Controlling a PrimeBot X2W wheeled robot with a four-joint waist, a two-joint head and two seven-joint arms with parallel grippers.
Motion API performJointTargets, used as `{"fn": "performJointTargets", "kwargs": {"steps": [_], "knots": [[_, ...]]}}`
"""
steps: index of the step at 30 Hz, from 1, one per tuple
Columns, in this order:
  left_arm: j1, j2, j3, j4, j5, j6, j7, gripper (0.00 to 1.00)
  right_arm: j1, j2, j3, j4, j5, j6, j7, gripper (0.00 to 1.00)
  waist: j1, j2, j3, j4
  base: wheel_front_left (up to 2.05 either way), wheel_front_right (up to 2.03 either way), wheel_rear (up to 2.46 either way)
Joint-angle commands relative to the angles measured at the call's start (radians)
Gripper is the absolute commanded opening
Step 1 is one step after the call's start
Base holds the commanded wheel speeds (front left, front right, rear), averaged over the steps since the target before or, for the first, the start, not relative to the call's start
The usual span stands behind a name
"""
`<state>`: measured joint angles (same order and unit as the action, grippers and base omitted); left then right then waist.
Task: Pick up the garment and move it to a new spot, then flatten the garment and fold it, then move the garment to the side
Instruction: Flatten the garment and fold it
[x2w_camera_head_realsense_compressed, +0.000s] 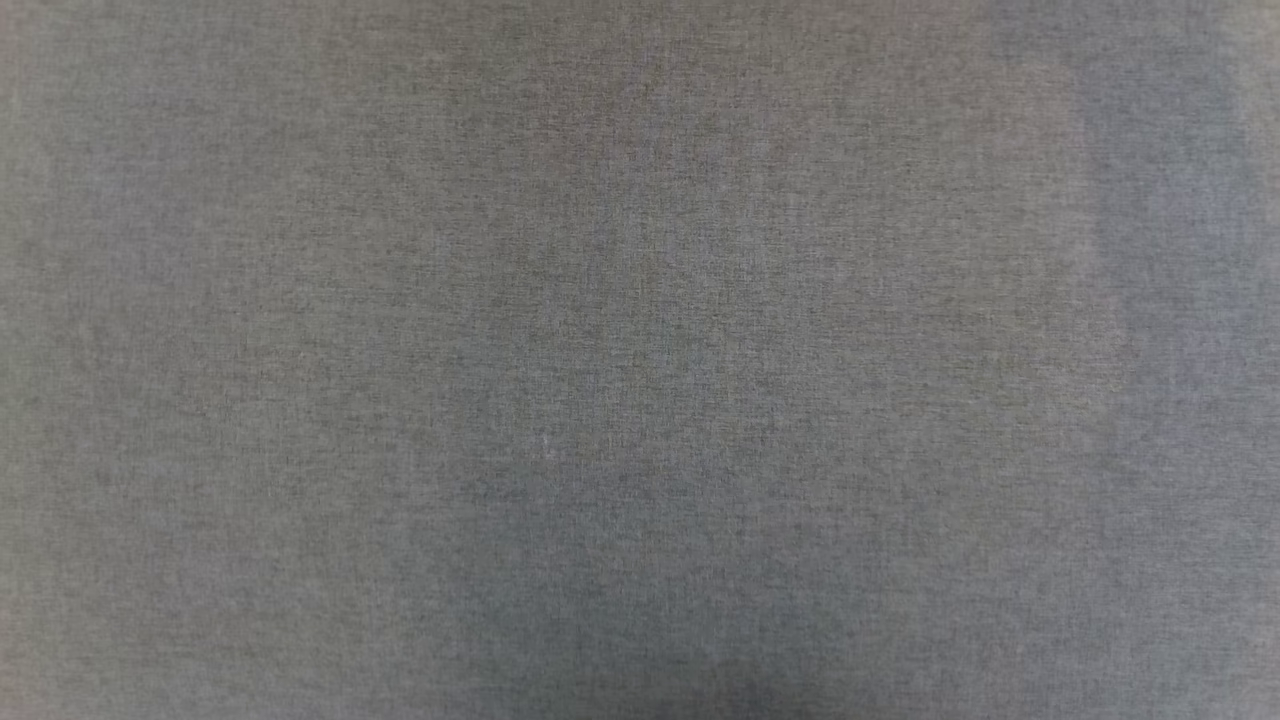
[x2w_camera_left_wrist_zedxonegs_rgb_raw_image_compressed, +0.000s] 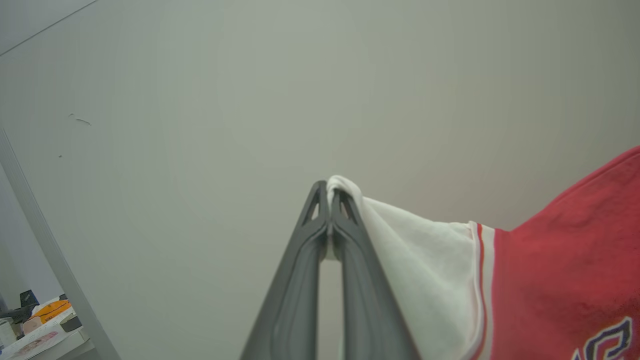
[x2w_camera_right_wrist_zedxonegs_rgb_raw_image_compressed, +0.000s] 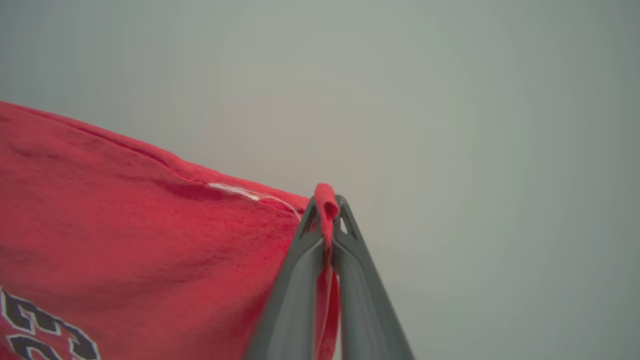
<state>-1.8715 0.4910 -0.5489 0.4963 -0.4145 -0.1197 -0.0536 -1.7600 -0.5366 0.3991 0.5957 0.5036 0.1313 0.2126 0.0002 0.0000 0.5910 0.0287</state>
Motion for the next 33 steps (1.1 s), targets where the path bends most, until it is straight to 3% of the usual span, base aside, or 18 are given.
{"fn": "performJointTargets", "kwargs": {"steps": [1, 12, 18, 23, 30, 33], "knots": [[0.020, -0.005, -0.004, 0.011, -0.013, -0.003, -0.018, 0.00, -0.001, 0.002, 0.017, 0.016, 0.011, -0.001, -0.016, 0.00, -0.0002, 0.0000, 0.004, 0.001, 0.00, 0.00, 0.00], [0.380, 0.022, -0.062, 0.040, -0.049, 0.012, -0.147, 0.00, 0.258, -0.005, 0.194, 0.049, 0.129, -0.001, -0.130, 0.00, -0.0002, 0.0000, -0.082, 0.002, 0.00, 0.00, 0.00], [0.681, 0.025, -0.055, -0.051, -0.127, 0.062, -0.182, 0.00, 0.464, -0.054, 0.314, -0.005, 0.216, -0.001, -0.157, 0.00, -0.0002, 0.0000, -0.181, 0.018, 0.00, 0.00, 0.00], [0.981, 0.071, -0.082, -0.195, -0.150, 0.147, -0.182, 0.00, 0.670, -0.134, 0.423, -0.096, 0.292, -0.001, -0.160, 0.00, -0.0002, 0.0000, -0.283, 0.026, 0.00, 0.00, 0.00], [1.343, 0.089, -0.149, -0.319, -0.203, 0.239, -0.157, 0.00, 0.966, -0.173, 0.474, -0.143, 0.371, -0.001, -0.195, 0.00, -0.0002, 0.0000, -0.408, 0.027, 0.00, 0.00, 0.00], [1.464, 0.102, -0.172, -0.334, -0.229, 0.259, -0.149, 0.00, 1.079, -0.177, 0.477, -0.151, 0.395, -0.001, -0.208, 0.00, -0.0002, 0.0000, -0.445, 0.020, 0.00, 0.00, 0.00]]}}
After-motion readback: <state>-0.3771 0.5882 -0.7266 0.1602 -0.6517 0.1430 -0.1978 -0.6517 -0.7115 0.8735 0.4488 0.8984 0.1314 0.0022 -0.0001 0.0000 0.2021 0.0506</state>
